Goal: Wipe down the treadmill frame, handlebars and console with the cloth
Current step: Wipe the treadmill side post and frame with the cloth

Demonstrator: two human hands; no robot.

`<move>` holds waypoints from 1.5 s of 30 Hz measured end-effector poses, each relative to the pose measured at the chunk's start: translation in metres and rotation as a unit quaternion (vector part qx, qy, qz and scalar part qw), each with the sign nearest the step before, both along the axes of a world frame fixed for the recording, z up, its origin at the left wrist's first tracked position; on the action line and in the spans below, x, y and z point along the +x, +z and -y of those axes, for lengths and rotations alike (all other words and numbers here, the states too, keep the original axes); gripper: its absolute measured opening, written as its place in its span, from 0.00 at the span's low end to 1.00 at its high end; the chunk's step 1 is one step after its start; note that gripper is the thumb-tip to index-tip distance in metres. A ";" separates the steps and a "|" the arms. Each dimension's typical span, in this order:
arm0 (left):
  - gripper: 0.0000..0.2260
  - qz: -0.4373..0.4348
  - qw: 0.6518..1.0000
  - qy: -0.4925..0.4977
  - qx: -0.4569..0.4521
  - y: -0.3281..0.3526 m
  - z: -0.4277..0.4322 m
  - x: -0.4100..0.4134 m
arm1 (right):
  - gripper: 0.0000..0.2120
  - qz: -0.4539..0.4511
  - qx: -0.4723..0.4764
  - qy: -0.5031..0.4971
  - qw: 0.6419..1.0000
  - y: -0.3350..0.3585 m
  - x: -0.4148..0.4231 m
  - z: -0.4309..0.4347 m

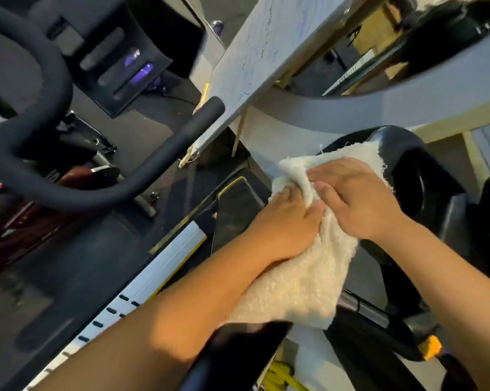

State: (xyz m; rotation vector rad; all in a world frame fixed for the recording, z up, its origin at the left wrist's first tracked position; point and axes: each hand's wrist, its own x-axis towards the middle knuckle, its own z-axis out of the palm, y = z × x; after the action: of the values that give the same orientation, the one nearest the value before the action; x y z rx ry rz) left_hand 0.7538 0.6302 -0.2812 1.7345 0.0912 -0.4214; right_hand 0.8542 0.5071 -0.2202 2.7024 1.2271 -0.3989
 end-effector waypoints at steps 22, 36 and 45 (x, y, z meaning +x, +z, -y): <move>0.32 0.075 0.983 0.122 0.112 -0.013 0.064 -0.017 | 0.27 0.073 0.011 0.010 0.997 0.000 -0.025 0.044; 0.34 0.064 0.985 0.024 0.161 0.005 0.030 -0.003 | 0.26 0.037 0.014 -0.003 0.999 0.005 -0.002 0.053; 0.30 0.069 0.972 0.003 0.223 0.027 0.034 0.024 | 0.27 0.020 0.018 -0.068 0.997 -0.001 0.032 0.029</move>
State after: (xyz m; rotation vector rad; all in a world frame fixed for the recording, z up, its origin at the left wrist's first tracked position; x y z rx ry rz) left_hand 0.7782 0.5958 -0.2541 2.2013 0.0953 -0.2873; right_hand 0.8859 0.4782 -0.2214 2.8190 1.0534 -0.3404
